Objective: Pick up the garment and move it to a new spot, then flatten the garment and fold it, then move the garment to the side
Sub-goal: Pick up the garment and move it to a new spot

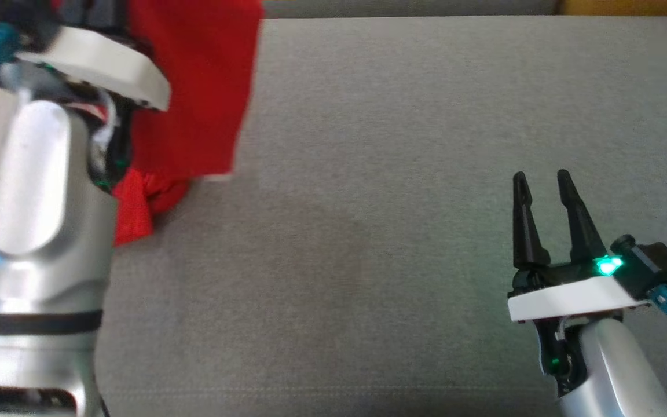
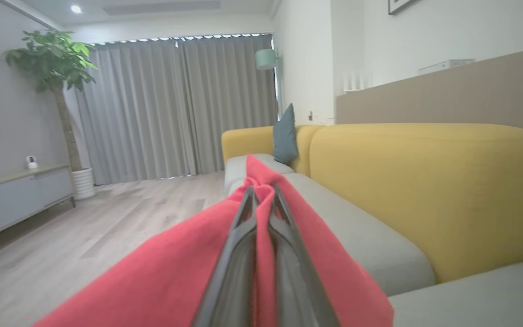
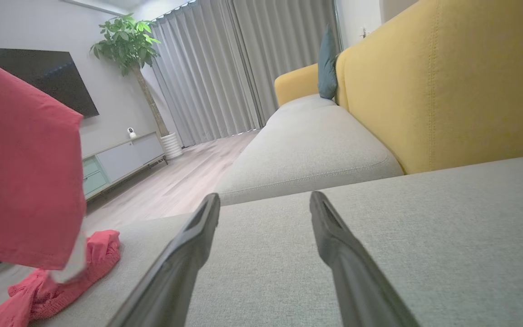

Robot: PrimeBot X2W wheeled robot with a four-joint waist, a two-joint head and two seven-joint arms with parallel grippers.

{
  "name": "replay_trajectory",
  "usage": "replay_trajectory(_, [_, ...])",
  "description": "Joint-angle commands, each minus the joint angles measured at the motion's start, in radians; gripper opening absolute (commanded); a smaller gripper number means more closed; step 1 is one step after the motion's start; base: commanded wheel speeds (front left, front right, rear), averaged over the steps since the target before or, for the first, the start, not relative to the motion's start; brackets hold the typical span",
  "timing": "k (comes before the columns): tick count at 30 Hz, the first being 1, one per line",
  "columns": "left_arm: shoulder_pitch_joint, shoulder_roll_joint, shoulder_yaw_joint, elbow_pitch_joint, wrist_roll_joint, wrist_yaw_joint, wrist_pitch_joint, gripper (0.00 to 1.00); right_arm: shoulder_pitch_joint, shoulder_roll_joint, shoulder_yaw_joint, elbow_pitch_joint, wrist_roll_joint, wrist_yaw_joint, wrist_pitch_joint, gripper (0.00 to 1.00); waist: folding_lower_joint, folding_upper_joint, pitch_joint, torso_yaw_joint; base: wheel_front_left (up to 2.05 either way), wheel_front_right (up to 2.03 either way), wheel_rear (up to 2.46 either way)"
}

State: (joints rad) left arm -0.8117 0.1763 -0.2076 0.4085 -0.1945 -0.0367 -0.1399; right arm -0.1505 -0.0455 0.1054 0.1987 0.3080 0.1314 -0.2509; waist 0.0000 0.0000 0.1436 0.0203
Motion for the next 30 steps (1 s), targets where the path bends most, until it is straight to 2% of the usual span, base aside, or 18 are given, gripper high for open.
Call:
replay_trajectory(1, [-0.011, 0.020, 0.018, -0.051, 0.006, 0.013, 0.015, 0.00, -0.018, -0.005, 0.033, -0.042, 0.008, -0.001, -0.011, 1.00, 0.0000, 0.0000, -0.001, -0.040, 0.00, 0.00, 0.00])
replay_trajectory(11, [0.029, -0.097, -0.069, -0.051, -0.008, 0.064, 0.008, 0.00, -0.021, -0.005, 0.114, -0.104, 0.033, -0.001, -0.011, 1.00, 0.0000, 0.0000, 0.044, -0.207, 0.00, 0.00, 0.00])
replay_trajectory(15, [0.030, -0.121, -0.135, -0.005, -0.035, 0.092, -0.017, 0.00, -0.013, -0.005, 0.154, -0.131, 0.046, -0.001, -0.011, 1.00, 0.0000, 0.0000, 0.065, -0.281, 0.00, 0.00, 0.00])
replay_trajectory(17, [0.035, -0.125, -0.172, 0.021, -0.072, 0.120, -0.041, 0.00, -0.009, -0.005, 0.166, -0.139, 0.054, -0.001, -0.011, 1.00, 0.0000, 0.0000, 0.071, -0.313, 0.00, 0.00, 0.00])
replay_trajectory(18, [0.042, -0.125, -0.204, 0.029, -0.112, 0.137, -0.053, 0.64, -0.007, -0.005, 0.174, -0.141, 0.057, -0.001, -0.011, 1.00, 0.0000, 0.0000, 0.073, -0.328, 0.00, 0.00, 0.00])
replay_trajectory(19, [0.048, -0.125, -0.243, 0.034, -0.150, 0.153, -0.064, 1.00, -0.004, -0.005, 0.179, -0.143, 0.062, -0.001, -0.011, 1.00, 0.0000, 0.0000, 0.076, -0.342, 0.00, 0.00, 0.00])
replay_trajectory(21, [0.050, -0.126, -0.322, 0.048, -0.208, 0.182, -0.081, 1.00, -0.003, -0.005, 0.193, -0.145, 0.073, -0.001, -0.011, 1.00, 0.0000, 0.0000, 0.085, -0.362, 0.00, 0.00, 0.00])
replay_trajectory(22, [0.050, -0.126, -0.322, 0.048, -0.208, 0.182, -0.081, 1.00, -0.003, -0.005, 0.193, -0.145, 0.073, -0.001, -0.011, 1.00, 0.0000, 0.0000, 0.085, -0.362, 0.00, 0.00, 0.00])
replay_trajectory(24, [0.039, -0.126, -0.401, 0.066, -0.271, 0.225, -0.103, 1.00, -0.002, -0.005, 0.205, -0.147, 0.073, -0.001, -0.011, 1.00, 0.0000, 0.0000, 0.089, -0.369, 0.00, 0.00, 0.00])
replay_trajectory(25, [0.032, -0.126, -0.422, 0.072, -0.286, 0.232, -0.108, 1.00, -0.001, -0.005, 0.202, -0.146, 0.073, -0.001, -0.011, 1.00, 0.0000, 0.0000, 0.088, -0.365, 0.00, 0.00, 0.00])
replay_trajectory(30, [0.003, -0.126, -0.440, 0.098, -0.311, 0.255, -0.119, 1.00, 0.003, -0.005, 0.163, -0.140, 0.075, -0.001, -0.011, 1.00, 0.0000, 0.0000, 0.073, -0.325, 0.00, 0.00, 0.00])
